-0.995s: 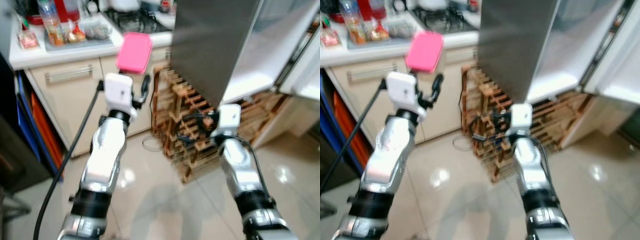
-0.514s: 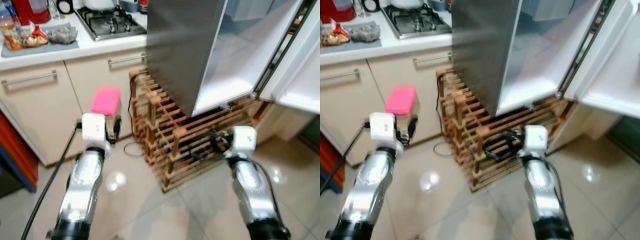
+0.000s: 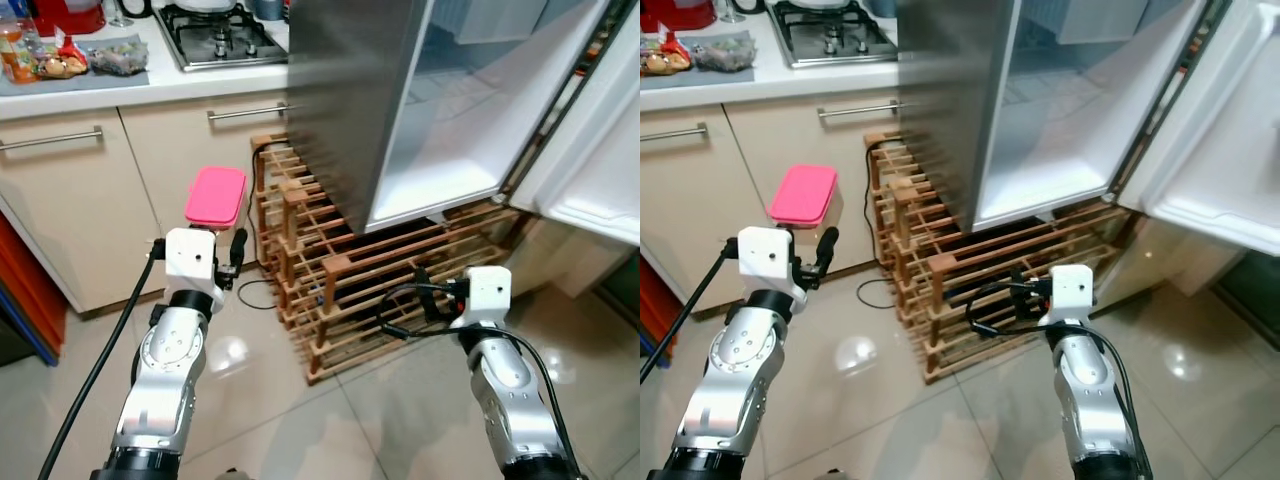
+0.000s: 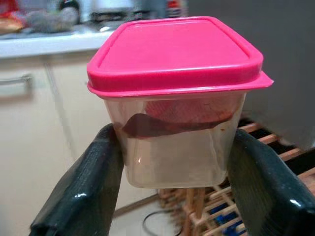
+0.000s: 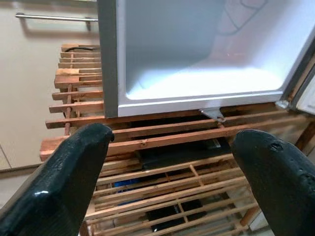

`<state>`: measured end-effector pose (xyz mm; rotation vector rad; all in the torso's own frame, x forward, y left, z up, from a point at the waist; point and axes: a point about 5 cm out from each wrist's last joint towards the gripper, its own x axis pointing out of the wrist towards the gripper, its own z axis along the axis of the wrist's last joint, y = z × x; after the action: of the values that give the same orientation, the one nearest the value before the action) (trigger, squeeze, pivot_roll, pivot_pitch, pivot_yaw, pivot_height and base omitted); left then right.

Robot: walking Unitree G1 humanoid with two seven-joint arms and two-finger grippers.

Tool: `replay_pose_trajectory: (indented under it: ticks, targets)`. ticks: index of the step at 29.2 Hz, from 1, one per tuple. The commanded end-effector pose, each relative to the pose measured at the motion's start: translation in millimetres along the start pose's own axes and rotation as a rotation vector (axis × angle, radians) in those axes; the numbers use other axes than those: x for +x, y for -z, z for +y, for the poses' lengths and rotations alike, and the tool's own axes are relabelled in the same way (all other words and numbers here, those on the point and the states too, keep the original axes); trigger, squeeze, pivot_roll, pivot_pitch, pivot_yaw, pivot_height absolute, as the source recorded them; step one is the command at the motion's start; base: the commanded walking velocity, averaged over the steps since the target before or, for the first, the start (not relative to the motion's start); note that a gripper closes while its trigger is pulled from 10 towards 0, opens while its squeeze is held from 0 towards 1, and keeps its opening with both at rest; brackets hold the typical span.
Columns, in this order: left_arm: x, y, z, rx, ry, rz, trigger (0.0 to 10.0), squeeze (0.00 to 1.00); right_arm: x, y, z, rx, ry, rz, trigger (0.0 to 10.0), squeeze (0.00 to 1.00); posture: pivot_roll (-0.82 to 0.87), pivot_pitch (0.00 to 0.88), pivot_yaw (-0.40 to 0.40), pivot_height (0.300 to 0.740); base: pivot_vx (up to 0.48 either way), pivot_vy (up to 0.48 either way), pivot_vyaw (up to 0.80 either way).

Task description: Restocking fridge

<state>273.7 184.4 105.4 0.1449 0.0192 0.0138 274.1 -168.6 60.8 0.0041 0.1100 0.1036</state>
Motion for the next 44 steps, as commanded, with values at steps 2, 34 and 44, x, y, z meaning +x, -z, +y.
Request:
replay_pose_trajectory:
  ticks: [2,34,44]
  targets:
    - [0.2,-0.5,-9.8,0.001,0.030,0.000,10.0,0.00,0.0,-1.1,-5.9,-0.017,0.015,0.007,10.0,0.00,0.01,0.000,-0.039,0.740,0.000,-0.472,0.53]
    - [36.7,-25.1,-24.1,0.052,0.091,-0.086,10.0,0.00,0.5,7.6,-5.3,-0.024,0.071,0.039,10.0,0.00,-0.04,0.000,0.015,0.740,0.155,-0.328,0.24]
    - [41.8,-30.3,-30.6,0.038,0.103,-0.114,10.0,0.00,3.9,5.1,-3.8,-0.038,0.050,0.028,10.0,0.00,-0.04,0.000,0.007,0.740,0.374,-0.297,0.00]
